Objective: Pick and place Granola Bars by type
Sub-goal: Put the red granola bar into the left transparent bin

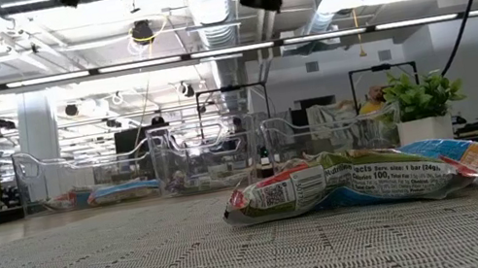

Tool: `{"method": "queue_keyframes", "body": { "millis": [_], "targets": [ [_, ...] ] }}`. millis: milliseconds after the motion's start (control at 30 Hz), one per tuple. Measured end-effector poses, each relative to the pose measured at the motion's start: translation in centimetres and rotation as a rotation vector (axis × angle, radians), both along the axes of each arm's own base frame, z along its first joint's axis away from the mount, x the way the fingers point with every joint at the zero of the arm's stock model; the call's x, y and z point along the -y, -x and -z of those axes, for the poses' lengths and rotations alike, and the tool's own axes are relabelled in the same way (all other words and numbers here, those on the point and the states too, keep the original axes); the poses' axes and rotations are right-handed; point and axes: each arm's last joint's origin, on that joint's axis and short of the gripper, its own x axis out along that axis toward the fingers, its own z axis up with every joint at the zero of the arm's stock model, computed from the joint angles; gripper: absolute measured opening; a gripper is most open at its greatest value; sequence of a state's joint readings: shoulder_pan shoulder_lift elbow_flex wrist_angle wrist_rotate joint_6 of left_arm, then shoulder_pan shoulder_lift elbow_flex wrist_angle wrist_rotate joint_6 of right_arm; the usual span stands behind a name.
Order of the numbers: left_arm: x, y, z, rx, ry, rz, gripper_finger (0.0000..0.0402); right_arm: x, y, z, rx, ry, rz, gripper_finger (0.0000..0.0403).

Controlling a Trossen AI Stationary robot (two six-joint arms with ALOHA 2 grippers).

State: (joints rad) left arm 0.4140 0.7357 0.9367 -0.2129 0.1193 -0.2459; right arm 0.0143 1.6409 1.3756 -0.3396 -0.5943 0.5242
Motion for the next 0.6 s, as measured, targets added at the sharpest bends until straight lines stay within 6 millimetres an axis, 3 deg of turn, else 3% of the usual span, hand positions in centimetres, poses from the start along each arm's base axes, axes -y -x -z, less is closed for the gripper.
{"method": "queue_keyframes", "body": {
  "millis": [200,600],
  "targets": [
    [1.6,-0.1,-0.7,0.061,-0.027,0.381,0.0178,-2.2,0.2,0.0,-0.026,-0.025,-0.052,0.0238],
    [3.3,-1.8,0.6,-0.038,0.058,0.541,0.0178,-6.3,2.0,1.7,-0.211,0.158,0.017,0.0238]
  ]
}}
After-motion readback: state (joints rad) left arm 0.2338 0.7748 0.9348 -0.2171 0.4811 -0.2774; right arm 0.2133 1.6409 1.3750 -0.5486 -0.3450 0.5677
